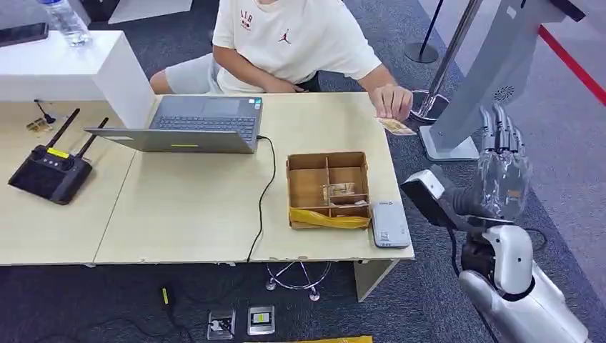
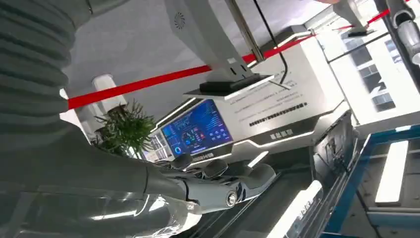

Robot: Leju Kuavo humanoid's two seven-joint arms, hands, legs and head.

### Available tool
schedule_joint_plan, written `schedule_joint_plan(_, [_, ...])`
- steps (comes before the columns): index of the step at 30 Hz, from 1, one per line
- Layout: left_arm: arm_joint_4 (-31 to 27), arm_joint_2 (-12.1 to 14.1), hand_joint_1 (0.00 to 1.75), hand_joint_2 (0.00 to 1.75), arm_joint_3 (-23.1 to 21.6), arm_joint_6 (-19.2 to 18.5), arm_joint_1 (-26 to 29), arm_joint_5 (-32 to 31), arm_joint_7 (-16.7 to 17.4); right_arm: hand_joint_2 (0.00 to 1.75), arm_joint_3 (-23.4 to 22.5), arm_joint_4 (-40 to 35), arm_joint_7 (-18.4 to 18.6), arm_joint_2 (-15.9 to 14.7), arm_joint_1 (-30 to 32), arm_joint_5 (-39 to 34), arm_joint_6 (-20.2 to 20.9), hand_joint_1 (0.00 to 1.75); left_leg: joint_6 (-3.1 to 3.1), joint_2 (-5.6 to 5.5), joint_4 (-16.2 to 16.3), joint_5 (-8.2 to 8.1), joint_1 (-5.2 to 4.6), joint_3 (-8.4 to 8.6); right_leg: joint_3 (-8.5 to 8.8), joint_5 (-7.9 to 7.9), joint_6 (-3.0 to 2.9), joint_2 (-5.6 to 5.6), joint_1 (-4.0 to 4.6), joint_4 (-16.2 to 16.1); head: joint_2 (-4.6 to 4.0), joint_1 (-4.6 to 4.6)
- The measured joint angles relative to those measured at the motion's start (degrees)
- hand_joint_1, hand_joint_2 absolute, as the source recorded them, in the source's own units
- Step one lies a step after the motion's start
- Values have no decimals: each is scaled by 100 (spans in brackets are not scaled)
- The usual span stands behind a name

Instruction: Pass the card to the sensor for recognition and then transmit it.

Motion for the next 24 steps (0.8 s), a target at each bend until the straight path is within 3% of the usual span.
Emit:
schedule_joint_plan(10, [-81,44,0,0,-4,0,-28,-68,184,175,615,18,-466,125,-401,118,1098,0,-1,7,0,0,6,-4,-2,0,-1,14,5,1,0,4])
schedule_joint_plan(24, [-247,96,0,0,-4,0,-54,59,249,175,1458,582,-686,608,-1307,-400,1104,0,-2,11,0,-1,10,-5,-6,0,-3,18,8,1,0,2])
